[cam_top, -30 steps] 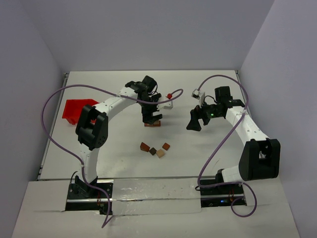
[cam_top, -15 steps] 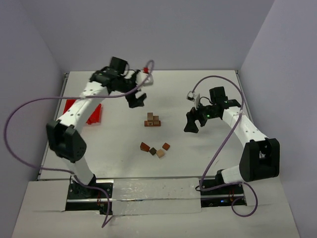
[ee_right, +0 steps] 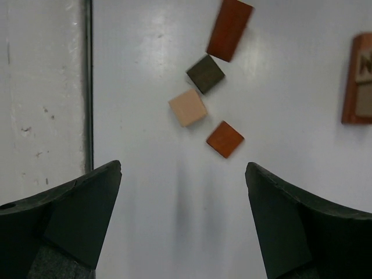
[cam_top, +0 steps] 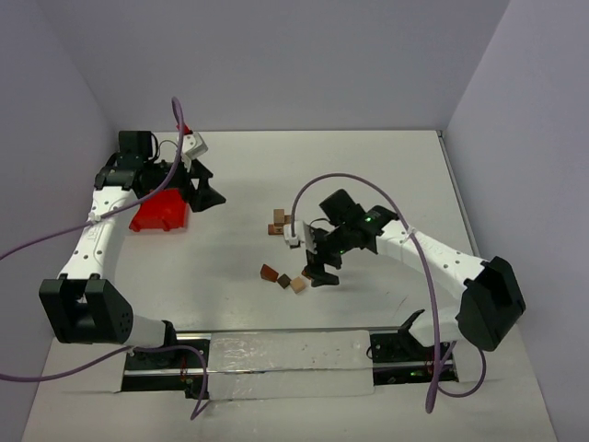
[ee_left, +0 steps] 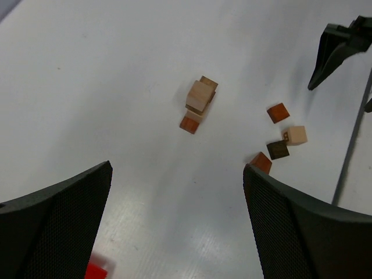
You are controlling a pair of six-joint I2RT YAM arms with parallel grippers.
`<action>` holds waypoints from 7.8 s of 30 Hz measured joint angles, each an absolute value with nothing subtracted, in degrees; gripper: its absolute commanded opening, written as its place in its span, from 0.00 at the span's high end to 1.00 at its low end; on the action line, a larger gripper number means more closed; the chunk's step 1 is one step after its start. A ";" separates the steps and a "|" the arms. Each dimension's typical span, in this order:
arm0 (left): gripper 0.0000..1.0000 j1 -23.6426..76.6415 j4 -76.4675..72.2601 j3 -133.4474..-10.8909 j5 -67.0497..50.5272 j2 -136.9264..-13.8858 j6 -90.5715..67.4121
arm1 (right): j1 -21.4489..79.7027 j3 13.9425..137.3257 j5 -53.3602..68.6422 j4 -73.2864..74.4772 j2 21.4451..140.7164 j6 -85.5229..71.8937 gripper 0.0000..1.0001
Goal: Build the wood block tower
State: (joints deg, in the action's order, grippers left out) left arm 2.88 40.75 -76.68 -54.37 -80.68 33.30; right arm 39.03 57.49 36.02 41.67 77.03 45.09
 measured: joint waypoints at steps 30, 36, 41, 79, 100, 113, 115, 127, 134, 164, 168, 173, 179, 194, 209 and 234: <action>0.01 1.28 47.21 -76.27 -60.27 -82.77 39.53 | 55.53 55.71 20.69 28.59 95.79 54.66 0.41; 0.01 1.28 47.46 -76.36 -60.29 -83.94 39.72 | 55.55 54.73 19.57 28.29 95.81 55.64 0.33; 0.01 1.28 47.47 -76.51 -60.34 -84.73 39.70 | 55.66 54.15 19.31 27.95 95.49 56.24 0.47; 0.01 1.28 45.89 -80.34 -58.74 -88.10 35.94 | 34.61 94.15 20.47 50.57 108.24 50.08 0.86; 0.01 1.28 45.04 -80.62 -58.26 -88.20 34.48 | 34.91 96.11 19.26 50.40 114.70 49.20 0.81; 0.01 1.28 43.42 -80.62 -57.43 -88.20 33.45 | 35.34 102.07 19.06 52.02 116.92 50.91 0.79; 0.01 1.28 43.28 -80.62 -57.38 -88.20 33.43 | 35.39 102.11 19.06 52.22 117.42 51.12 0.79; 0.01 1.28 43.03 -80.62 -57.24 -88.20 33.38 | 35.84 103.16 18.92 53.76 119.32 51.94 0.76; 0.01 1.28 43.00 -80.62 -57.23 -88.20 33.36 | 36.28 103.95 18.90 54.14 119.44 51.96 0.75; 0.01 1.28 43.03 -80.62 -57.21 -88.20 33.39 | 37.26 106.52 18.92 54.92 122.28 52.05 0.57; 0.01 1.28 43.05 -80.62 -57.19 -88.20 33.41 | 37.28 106.52 18.90 54.92 122.28 52.20 0.48; 0.01 1.28 43.06 -80.62 -57.17 -88.20 33.44 | 37.44 106.52 18.87 54.92 122.28 52.38 0.39; 0.01 1.28 43.10 -80.62 -56.67 -88.20 33.66 | 37.54 106.50 19.06 54.89 122.28 52.64 0.19; 0.01 1.28 44.10 -81.49 -52.89 -86.69 34.05 | 36.15 99.11 21.17 55.56 106.02 51.93 0.00; 0.01 7.51 42.17 -72.30 -42.43 -75.29 35.04 | 24.13 63.52 27.42 43.05 65.21 40.81 0.00; 0.01 6.22 32.46 -69.28 -33.23 -74.67 17.50 | 44.01 51.07 10.37 21.35 88.70 23.81 0.35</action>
